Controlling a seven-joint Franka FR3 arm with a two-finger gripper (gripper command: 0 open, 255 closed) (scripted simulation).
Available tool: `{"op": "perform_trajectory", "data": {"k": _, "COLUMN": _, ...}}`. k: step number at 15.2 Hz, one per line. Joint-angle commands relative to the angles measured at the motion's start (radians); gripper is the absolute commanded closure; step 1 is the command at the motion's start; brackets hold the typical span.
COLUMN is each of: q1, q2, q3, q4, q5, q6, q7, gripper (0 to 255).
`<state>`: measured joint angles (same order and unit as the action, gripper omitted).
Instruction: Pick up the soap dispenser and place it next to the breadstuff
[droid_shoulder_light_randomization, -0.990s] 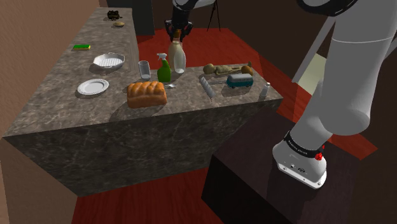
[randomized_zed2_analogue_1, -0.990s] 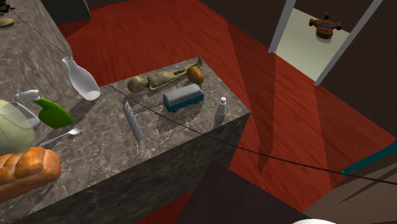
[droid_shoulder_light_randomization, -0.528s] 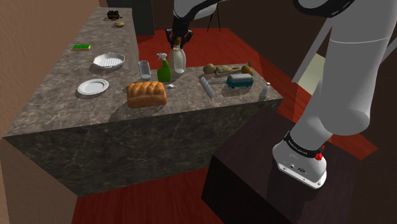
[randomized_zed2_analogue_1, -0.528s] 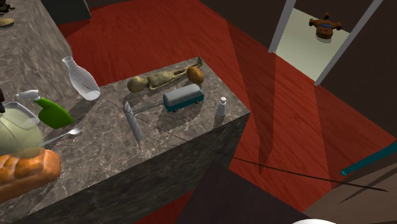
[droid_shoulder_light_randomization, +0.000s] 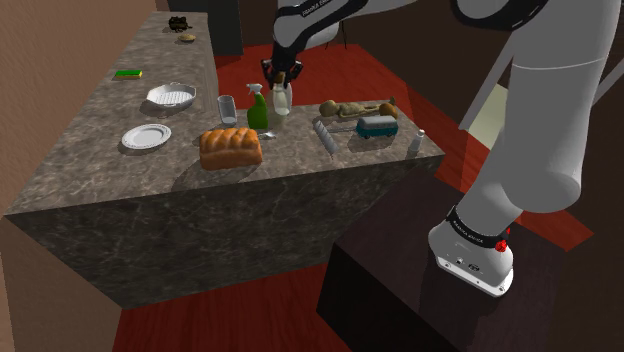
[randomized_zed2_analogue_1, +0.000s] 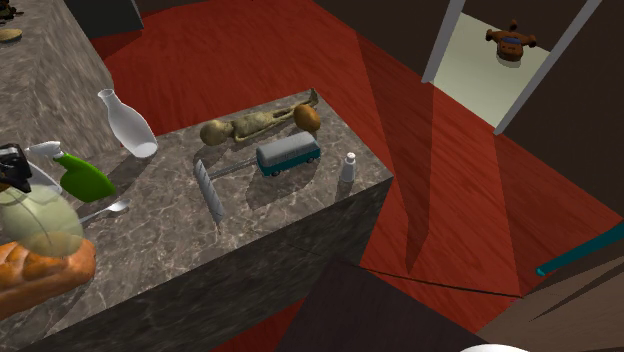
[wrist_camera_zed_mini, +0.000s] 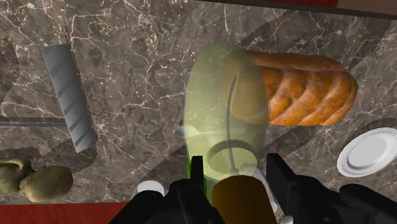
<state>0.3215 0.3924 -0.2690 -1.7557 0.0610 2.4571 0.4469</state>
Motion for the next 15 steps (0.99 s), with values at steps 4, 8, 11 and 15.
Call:
{"op": "perform_trajectory", "data": {"k": 4, "q1": -0.004, "q2": 0.033, "q3": 0.006, "q4": -0.020, "q5": 0.010, "q6": 0.054, "q7": -0.003, "gripper": 255}}
{"op": "perform_trajectory", "data": {"k": 8, "q1": -0.008, "q2": 0.061, "q3": 0.012, "q4": -0.036, "q5": 0.020, "q6": 0.097, "q7": -0.008, "gripper": 255}}
{"op": "perform_trajectory", "data": {"k": 11, "q1": -0.012, "q2": 0.083, "q3": 0.018, "q4": -0.045, "q5": 0.027, "q6": 0.128, "q7": -0.011, "gripper": 255}}
{"op": "perform_trajectory", "data": {"k": 15, "q1": -0.018, "q2": 0.115, "q3": 0.025, "q4": -0.053, "q5": 0.037, "q6": 0.169, "q7": -0.016, "gripper": 255}}
